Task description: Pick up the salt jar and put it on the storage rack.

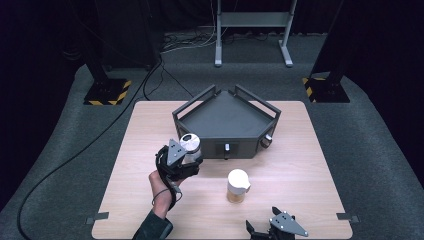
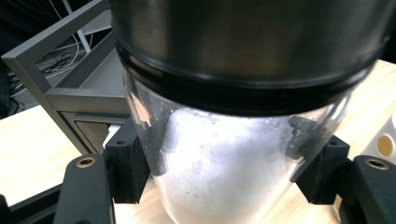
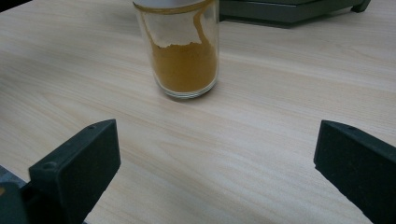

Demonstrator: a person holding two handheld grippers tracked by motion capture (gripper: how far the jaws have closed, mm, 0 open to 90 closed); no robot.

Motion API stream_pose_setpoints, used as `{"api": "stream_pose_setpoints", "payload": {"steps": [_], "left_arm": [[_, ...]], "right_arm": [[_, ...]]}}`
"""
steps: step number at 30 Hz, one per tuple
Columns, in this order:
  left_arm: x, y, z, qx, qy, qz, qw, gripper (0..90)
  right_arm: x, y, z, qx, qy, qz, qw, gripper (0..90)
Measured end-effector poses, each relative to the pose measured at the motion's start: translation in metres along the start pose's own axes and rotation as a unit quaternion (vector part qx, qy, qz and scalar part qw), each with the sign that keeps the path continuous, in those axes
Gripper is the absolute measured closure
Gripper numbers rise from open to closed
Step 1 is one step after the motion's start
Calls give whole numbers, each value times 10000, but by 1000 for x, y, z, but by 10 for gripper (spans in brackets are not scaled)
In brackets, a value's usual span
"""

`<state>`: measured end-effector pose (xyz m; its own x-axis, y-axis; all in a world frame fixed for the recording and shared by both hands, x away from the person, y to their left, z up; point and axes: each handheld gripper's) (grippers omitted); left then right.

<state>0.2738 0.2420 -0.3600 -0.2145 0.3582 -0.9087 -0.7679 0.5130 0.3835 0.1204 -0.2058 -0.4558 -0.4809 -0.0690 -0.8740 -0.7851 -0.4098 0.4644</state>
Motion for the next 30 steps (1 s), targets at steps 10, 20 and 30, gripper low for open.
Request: {"api": "stream_pose_setpoints", "payload": {"steps": [10,20,30], "left_arm": [[-7,-6,7,-32,32,-14,10000,314],[-16,-13,11,-30,-5,5,10000,314],[-24,-20,16,-43,-11,24,10000,314]], "right_arm": [[0,0,0,-2,6,1,10000,0],[1,1,0,11,-22,-2,10000,0],[1,1,-1,19,-28,-5,10000,0]]}}
Point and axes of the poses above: each handheld gripper's, and its own axes: y roughly backward along the jaws, x roughly out of its underside, z roughly to its left, and after that the axes turned 5 degrees about -y, right-handed
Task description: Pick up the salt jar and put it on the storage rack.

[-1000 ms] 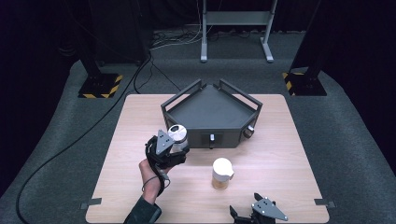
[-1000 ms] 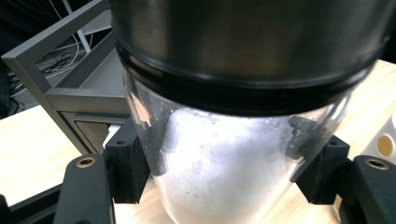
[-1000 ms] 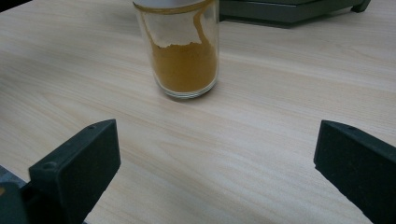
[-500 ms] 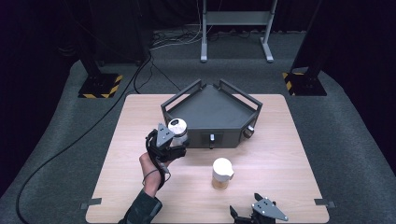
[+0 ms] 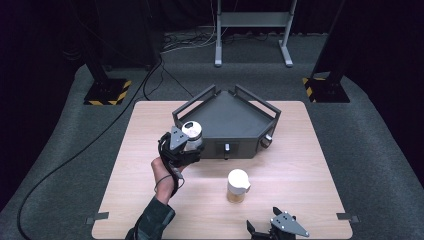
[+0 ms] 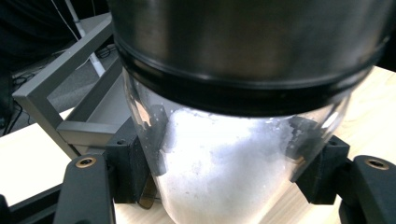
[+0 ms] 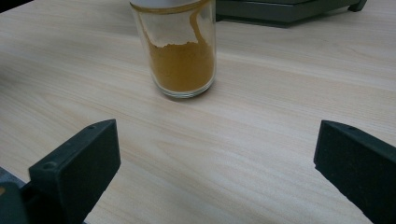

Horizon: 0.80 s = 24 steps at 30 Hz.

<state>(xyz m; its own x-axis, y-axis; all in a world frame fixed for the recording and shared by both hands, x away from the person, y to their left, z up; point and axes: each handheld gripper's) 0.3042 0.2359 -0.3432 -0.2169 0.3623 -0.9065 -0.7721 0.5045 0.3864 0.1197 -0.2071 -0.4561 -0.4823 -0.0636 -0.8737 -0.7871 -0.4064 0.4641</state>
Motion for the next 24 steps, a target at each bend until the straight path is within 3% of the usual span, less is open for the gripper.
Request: {"api": "stream_pose_setpoints", "payload": {"steps": [24], "left_arm": [[-17,-21,16,-24,139,27,9999,314]], "right_arm": [[0,1,-1,-2,-25,-9,10000,0]]}}
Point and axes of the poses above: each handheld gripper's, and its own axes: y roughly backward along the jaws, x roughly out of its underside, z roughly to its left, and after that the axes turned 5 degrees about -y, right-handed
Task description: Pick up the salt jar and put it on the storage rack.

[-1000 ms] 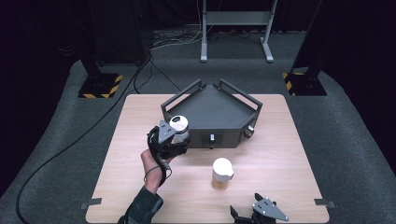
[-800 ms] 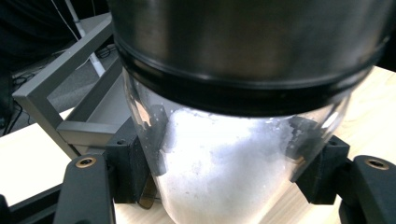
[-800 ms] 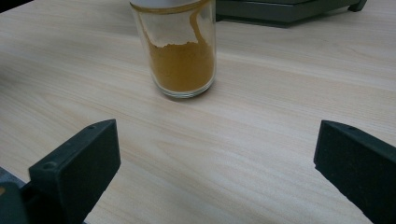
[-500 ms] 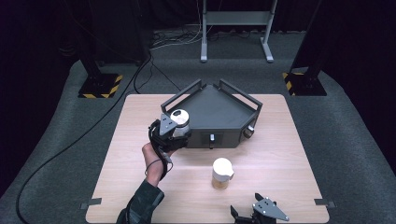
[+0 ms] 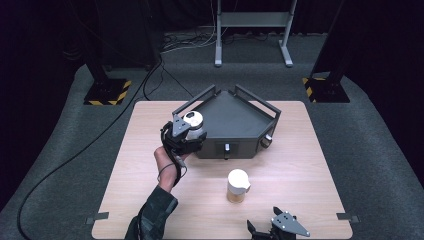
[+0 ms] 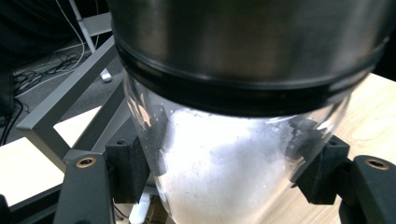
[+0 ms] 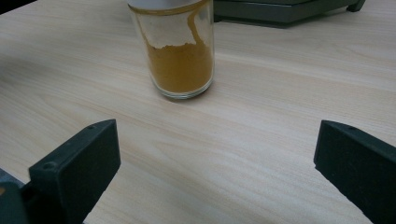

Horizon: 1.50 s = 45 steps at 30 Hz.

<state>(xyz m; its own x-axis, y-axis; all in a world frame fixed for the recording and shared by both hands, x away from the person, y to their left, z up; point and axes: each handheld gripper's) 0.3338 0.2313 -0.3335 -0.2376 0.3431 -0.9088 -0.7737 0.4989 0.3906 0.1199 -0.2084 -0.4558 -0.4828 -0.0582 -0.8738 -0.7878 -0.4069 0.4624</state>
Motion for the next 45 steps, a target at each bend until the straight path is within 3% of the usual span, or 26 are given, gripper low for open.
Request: {"api": "stream_pose_setpoints", "payload": {"steps": [7,14,20,45], "left_arm": [[-2,-8,3,-21,59,12,10000,314],[-5,-16,12,105,242,-5,9997,314],[-11,-25,12,62,166,41,9998,314],[-20,-57,17,47,257,282,9993,314]], "right_arm": [[0,1,-1,-5,9,-25,10000,0],[0,2,0,-13,26,-45,10000,0],[1,2,0,-6,25,-33,10000,0],[2,3,-2,12,-11,-32,10000,0]]}}
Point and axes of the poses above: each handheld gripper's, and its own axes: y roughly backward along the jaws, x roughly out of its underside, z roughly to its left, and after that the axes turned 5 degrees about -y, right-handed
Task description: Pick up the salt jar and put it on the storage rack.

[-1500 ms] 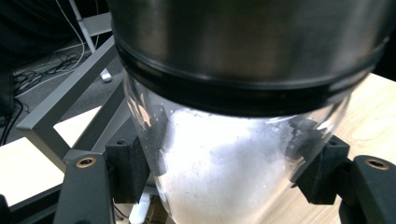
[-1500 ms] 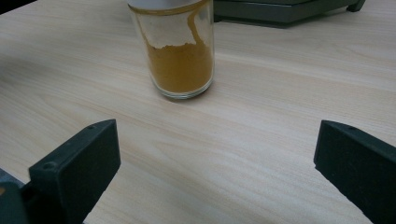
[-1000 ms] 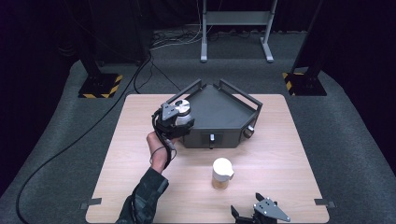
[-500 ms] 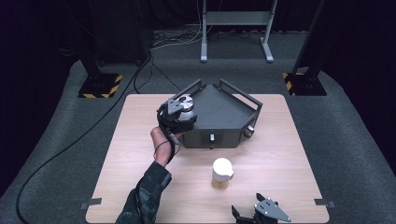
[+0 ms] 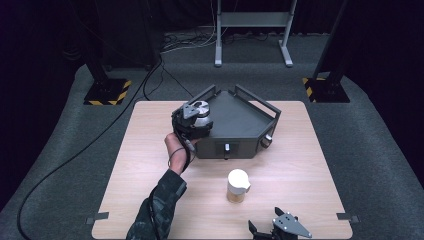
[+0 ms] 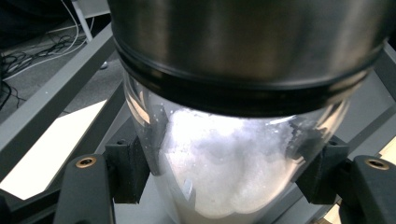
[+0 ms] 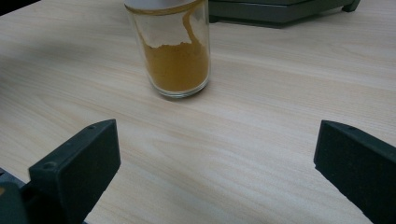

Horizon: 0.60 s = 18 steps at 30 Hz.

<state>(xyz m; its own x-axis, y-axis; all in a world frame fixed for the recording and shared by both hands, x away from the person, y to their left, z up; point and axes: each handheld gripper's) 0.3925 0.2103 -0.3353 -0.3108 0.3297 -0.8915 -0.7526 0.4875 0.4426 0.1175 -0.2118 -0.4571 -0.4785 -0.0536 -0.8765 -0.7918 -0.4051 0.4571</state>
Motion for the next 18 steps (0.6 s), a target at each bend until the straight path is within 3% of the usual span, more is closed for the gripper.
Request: {"api": "stream_pose_setpoints", "payload": {"steps": [12,18], "left_arm": [[7,-11,2,31,96,122,9999,314],[15,-11,0,6,64,-22,10000,314]], "right_arm": [[0,0,0,5,-1,13,10000,0],[0,0,0,17,-13,2,10000,0]]}}
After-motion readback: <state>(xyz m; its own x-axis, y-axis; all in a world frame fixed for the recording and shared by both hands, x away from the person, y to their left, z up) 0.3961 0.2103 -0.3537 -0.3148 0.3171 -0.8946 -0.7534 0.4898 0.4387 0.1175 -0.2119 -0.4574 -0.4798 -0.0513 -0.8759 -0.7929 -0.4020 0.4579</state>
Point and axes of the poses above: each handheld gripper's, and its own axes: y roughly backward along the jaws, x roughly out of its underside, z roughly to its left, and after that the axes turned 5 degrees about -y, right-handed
